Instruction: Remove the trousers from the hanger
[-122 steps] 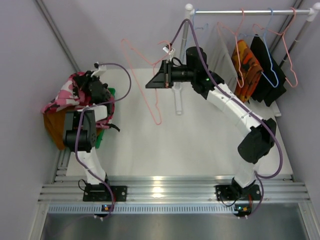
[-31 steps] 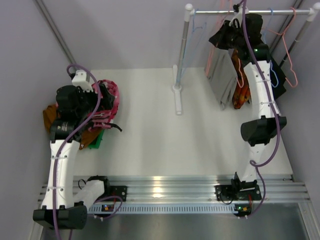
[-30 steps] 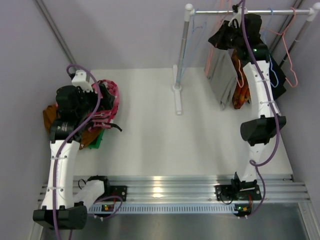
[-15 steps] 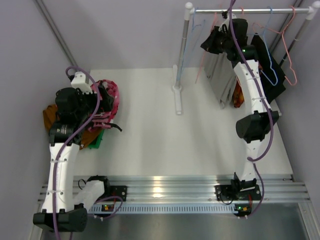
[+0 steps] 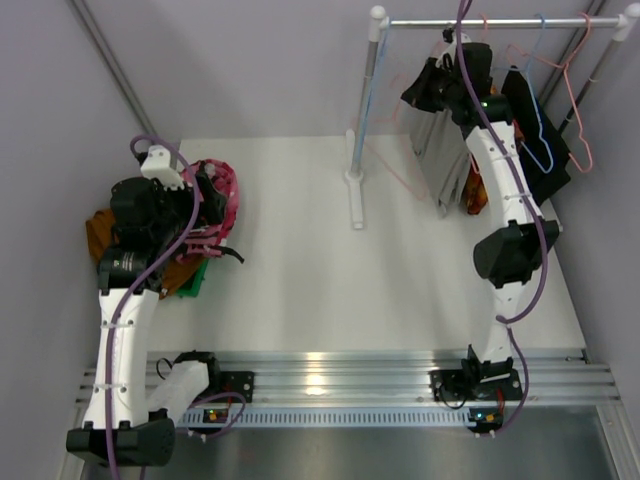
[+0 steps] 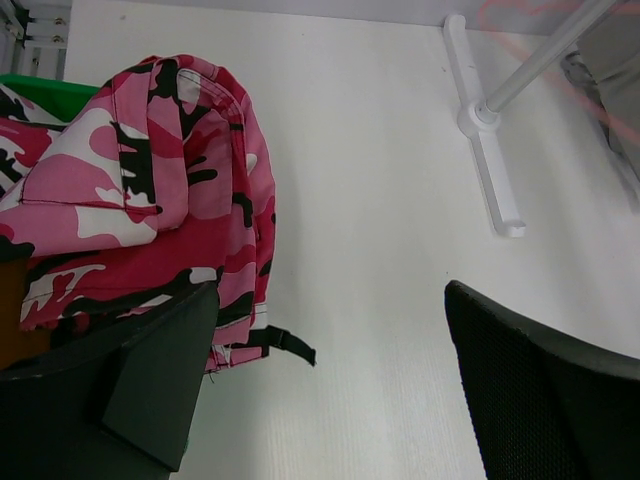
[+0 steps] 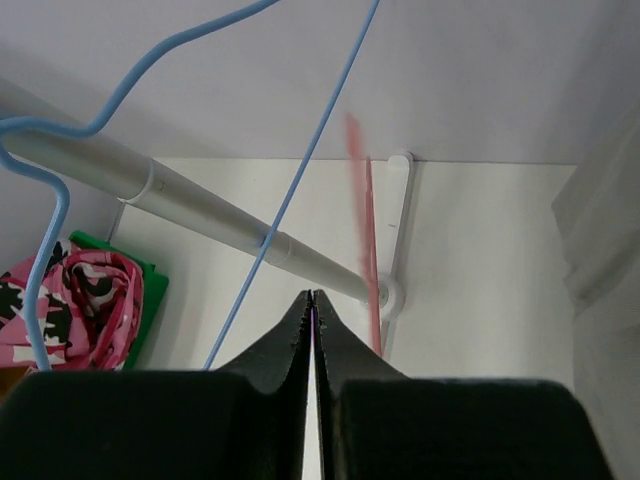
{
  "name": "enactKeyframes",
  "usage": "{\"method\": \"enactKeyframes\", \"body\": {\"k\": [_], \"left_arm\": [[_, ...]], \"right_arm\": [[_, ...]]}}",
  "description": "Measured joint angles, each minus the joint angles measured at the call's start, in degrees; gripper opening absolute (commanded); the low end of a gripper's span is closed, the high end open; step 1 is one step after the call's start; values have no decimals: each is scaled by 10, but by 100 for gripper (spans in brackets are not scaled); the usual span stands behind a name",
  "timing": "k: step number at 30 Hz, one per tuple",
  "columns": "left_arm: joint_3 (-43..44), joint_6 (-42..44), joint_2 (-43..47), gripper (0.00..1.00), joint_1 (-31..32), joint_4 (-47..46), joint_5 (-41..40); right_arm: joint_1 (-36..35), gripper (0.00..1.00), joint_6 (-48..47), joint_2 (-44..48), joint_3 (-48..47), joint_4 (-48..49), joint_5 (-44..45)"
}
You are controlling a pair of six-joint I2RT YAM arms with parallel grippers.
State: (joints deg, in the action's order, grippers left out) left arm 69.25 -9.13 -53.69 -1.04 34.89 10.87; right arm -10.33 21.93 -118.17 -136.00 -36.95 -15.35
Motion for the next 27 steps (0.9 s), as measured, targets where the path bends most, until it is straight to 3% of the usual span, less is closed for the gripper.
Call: {"method": "enactKeyframes", "body": {"k": [10, 15, 17, 18, 20, 23, 24, 27], "left_arm": [[-1, 3, 7, 99, 0, 0, -11], [-4, 19, 18, 99, 0, 2, -4], [-14, 29, 27, 99, 0, 3, 0], [-21, 34, 32, 99, 0, 4, 3], [-35, 46, 39, 99, 0, 11, 10], [-47, 62, 38, 99, 0, 30, 26], [-48, 65, 35, 99, 0, 36, 28], [-44, 80, 14, 99, 0, 58, 17]], "right_arm": [[0, 0, 27, 70, 111, 63, -38], [3, 2, 10, 186, 275, 82, -27], [8, 8, -1, 242, 356, 81, -24], [12, 17, -9, 268, 398, 86, -25], [26, 25, -18, 306, 458, 89, -37], [52, 56, -30, 352, 525, 93, -68], [58, 72, -36, 369, 544, 96, -75], [64, 99, -55, 438, 590, 97, -94]]}}
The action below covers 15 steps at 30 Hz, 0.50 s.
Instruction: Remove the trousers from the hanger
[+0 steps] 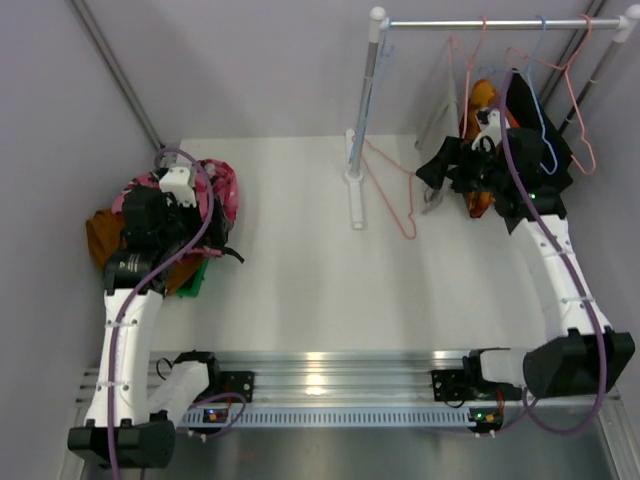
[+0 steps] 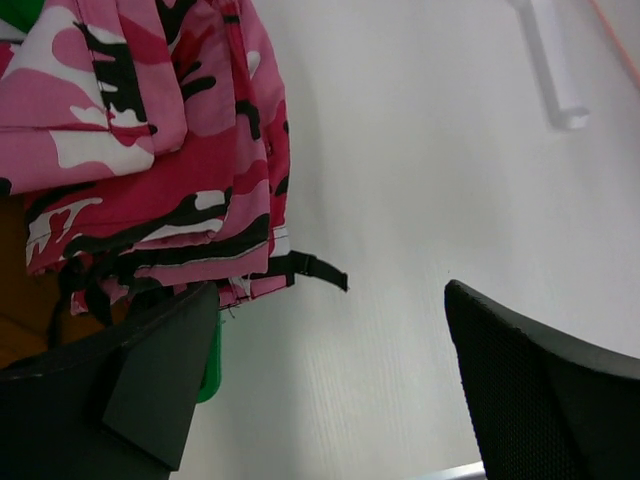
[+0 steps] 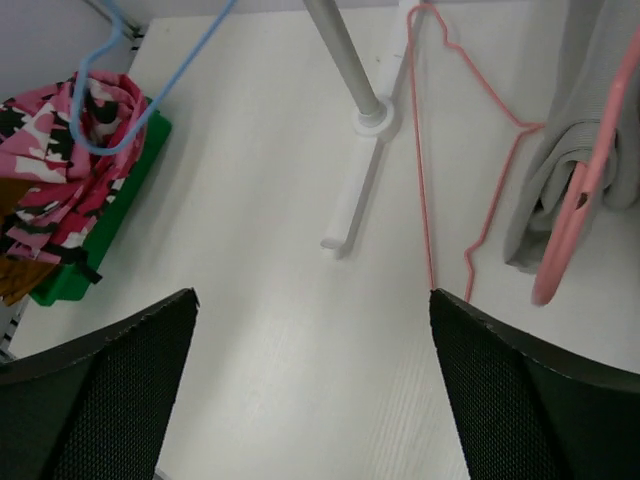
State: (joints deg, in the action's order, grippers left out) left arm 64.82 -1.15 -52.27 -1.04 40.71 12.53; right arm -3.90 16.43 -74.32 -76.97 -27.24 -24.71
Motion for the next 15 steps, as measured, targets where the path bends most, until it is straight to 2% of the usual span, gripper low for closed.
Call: {"method": "enactKeyframes", "body": {"k": [4, 7, 15], "left_arm": [[32, 16, -44, 99, 0, 45, -42], [43, 22, -44, 99, 0, 58, -64], [56, 29, 15, 99, 0, 64, -81]], "right_arm": [[0, 99, -42, 121, 43, 0, -13], [0, 99, -71, 201, 62, 2, -12], [0, 99, -98, 292, 132, -18, -3]]}}
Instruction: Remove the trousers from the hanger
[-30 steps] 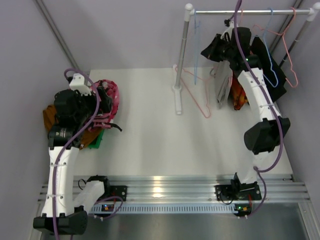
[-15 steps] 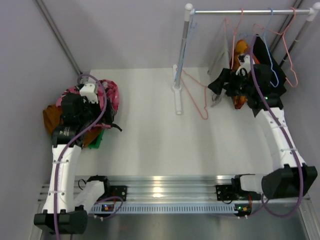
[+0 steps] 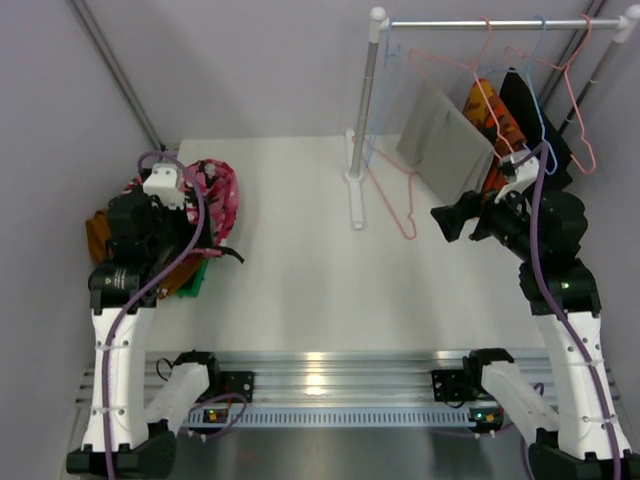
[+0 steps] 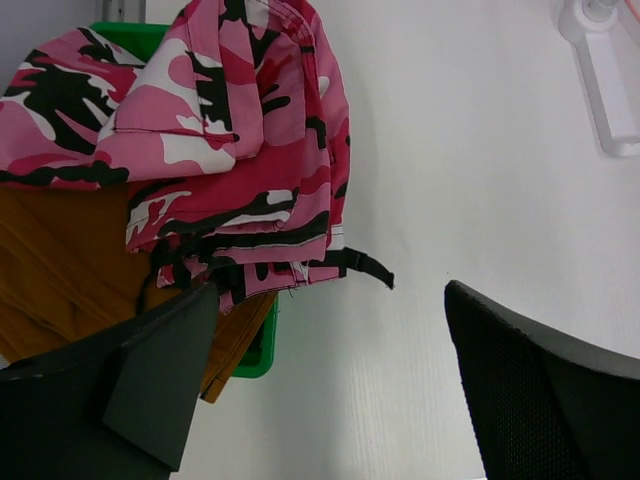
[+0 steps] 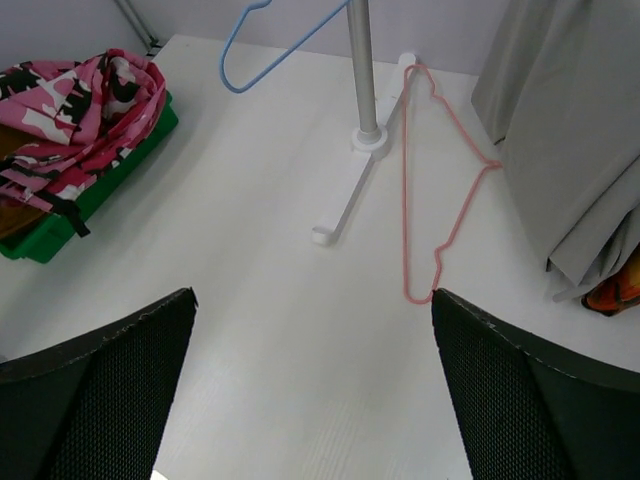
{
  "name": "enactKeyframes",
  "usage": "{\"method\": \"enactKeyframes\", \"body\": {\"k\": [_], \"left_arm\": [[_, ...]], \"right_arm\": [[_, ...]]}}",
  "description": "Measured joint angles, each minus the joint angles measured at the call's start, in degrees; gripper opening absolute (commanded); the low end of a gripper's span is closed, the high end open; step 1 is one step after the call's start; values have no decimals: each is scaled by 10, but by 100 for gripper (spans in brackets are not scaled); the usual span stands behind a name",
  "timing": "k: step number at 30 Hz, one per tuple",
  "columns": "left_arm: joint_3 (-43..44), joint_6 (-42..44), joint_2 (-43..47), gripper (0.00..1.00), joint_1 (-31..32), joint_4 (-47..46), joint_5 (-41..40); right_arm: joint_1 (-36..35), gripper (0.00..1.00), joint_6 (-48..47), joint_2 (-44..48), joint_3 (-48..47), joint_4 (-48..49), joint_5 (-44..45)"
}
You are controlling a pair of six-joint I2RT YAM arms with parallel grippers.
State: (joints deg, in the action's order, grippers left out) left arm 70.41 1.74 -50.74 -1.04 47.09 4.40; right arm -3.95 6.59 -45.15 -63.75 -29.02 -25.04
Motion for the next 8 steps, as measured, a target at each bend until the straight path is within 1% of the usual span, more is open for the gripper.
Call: {"method": "enactKeyframes", "body": {"k": [8], "left_arm": [[0, 4, 30, 99, 0, 0, -17]], "right_arm": [[0, 100, 0, 28, 11, -21, 5]]}}
